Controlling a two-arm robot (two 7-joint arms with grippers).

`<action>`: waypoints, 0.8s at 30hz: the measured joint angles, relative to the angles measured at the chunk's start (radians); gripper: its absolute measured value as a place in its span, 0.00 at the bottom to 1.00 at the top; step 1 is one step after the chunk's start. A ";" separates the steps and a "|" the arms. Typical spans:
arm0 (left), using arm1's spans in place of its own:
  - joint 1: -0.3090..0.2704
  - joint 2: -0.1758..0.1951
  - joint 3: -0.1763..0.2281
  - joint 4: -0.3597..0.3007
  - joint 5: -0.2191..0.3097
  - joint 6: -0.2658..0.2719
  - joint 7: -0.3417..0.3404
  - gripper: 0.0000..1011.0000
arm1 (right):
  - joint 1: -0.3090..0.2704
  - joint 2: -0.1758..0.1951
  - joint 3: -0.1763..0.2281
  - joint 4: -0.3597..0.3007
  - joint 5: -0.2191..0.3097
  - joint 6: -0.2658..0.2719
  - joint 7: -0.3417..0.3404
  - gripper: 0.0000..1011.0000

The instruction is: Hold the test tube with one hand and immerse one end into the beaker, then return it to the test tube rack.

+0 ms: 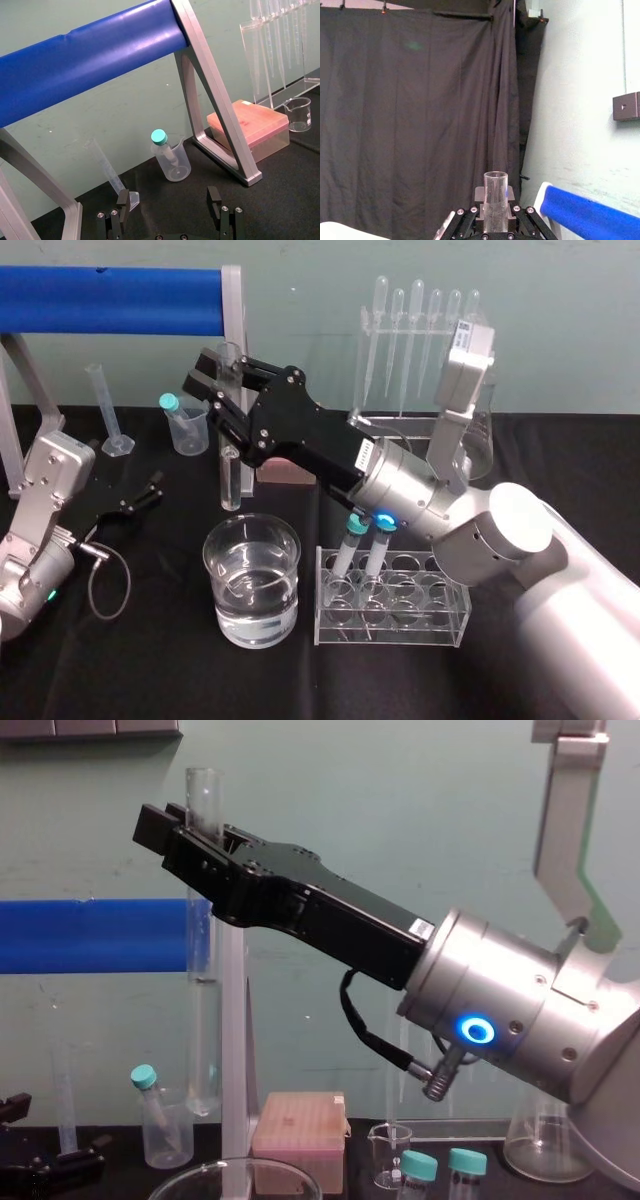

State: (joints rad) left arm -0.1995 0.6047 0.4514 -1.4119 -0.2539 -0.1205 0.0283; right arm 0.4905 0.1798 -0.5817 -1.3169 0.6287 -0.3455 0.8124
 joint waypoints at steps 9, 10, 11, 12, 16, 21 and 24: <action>0.000 0.000 0.000 0.000 0.000 0.000 0.000 0.99 | -0.038 0.027 0.001 -0.042 -0.002 0.010 -0.030 0.22; 0.000 0.000 0.000 0.000 0.000 0.000 0.000 0.99 | -0.043 0.027 0.001 -0.041 0.000 0.011 -0.031 0.22; 0.000 0.000 0.000 0.000 0.000 0.000 0.000 0.99 | -0.047 0.027 0.000 -0.036 0.002 0.012 -0.031 0.22; 0.000 0.000 0.000 0.000 0.000 0.000 0.000 0.99 | -0.048 0.027 -0.001 -0.032 0.003 0.013 -0.031 0.22; 0.000 0.000 0.000 0.000 0.000 0.000 0.000 0.99 | -0.054 0.027 -0.004 -0.012 0.007 0.018 -0.030 0.22; 0.000 0.000 0.000 0.000 0.000 0.000 0.000 0.99 | -0.058 0.031 -0.010 0.010 0.000 0.024 -0.031 0.22; 0.000 0.000 0.000 0.000 0.000 0.000 0.000 0.99 | -0.058 0.033 -0.012 0.027 -0.005 0.026 -0.028 0.22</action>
State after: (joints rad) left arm -0.1996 0.6047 0.4514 -1.4120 -0.2538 -0.1205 0.0283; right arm 0.4328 0.2126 -0.5941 -1.2898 0.6239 -0.3191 0.7841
